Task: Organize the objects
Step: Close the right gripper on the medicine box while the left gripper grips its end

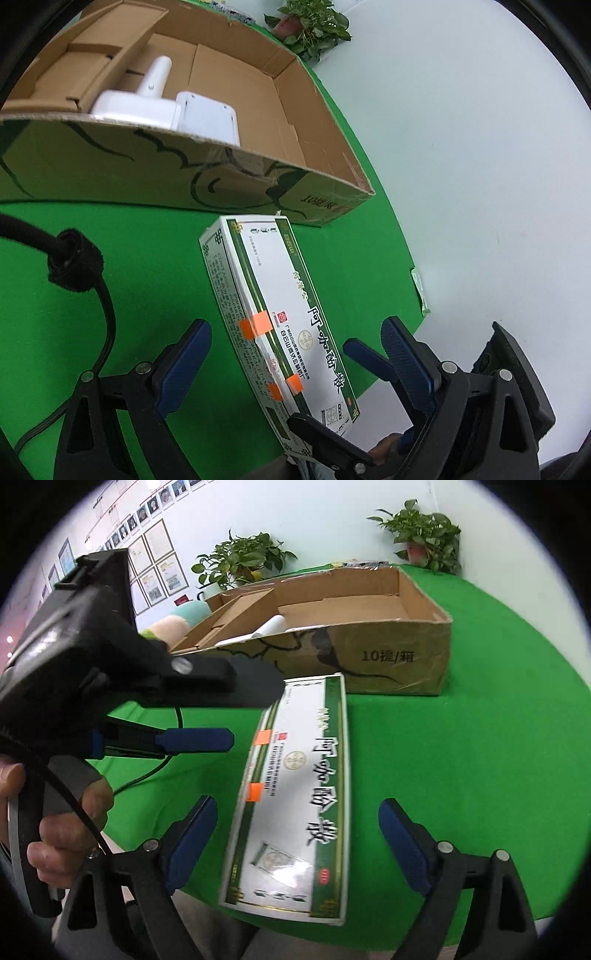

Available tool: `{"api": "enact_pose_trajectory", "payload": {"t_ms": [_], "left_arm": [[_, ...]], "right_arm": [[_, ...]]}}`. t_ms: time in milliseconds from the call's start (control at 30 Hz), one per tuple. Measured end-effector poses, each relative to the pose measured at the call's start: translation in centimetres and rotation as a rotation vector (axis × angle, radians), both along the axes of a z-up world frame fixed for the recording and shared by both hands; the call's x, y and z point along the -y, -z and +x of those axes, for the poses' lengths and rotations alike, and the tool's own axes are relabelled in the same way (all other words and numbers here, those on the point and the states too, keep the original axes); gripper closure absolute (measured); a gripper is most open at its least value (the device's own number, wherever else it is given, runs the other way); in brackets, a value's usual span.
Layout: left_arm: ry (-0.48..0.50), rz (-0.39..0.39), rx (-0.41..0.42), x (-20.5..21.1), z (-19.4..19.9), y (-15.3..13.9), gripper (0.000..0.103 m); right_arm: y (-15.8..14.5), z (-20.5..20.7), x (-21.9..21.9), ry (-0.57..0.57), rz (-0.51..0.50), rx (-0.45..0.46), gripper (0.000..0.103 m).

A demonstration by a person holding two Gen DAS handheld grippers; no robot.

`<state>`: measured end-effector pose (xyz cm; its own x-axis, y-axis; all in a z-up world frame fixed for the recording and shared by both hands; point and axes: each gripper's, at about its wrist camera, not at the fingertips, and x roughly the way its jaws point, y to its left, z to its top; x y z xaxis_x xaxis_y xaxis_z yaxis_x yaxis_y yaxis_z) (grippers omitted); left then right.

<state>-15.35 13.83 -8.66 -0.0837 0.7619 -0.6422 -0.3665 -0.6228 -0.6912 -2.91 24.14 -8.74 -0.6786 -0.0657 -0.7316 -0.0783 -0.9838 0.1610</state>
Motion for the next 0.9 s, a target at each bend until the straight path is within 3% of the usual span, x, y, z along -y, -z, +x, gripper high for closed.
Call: {"api": "enact_pose_trajectory", "payload": {"t_ms": [133,333,400,433,500,800,900], "left_arm": [[0.002,-0.025,0.021,-0.7,-0.1,1.2,0.02],[-0.01,-0.021,0.029,-0.8,-0.1,1.9,0.021],[-0.011,-0.014,0.038,-0.8,0.3,2.1,0.021],[-0.014,-0.009,0.04,-0.8,0.2,2.2,0.021],[-0.019,-0.004,0.048,-0.7,0.1,2.3,0.022],[-0.027,-0.02,0.055,-0.8,-0.3,2.8,0.028],[-0.037,-0.027,0.055,-1.0,-0.3,3.1,0.037]], "right_arm": [[0.1,0.1,1.2,-0.038,0.073,0.017,0.014],[0.7,-0.3,2.3,-0.065,0.117,0.049,0.017],[0.5,-0.1,2.2,-0.059,0.115,0.04,0.028],[0.1,0.0,2.2,-0.058,0.117,0.021,0.039],[-0.1,-0.1,2.1,-0.061,0.12,0.008,0.039],[-0.1,-1.3,0.4,-0.057,-0.165,0.02,0.04],[0.0,-1.1,0.0,-0.075,-0.281,0.024,0.04]]}}
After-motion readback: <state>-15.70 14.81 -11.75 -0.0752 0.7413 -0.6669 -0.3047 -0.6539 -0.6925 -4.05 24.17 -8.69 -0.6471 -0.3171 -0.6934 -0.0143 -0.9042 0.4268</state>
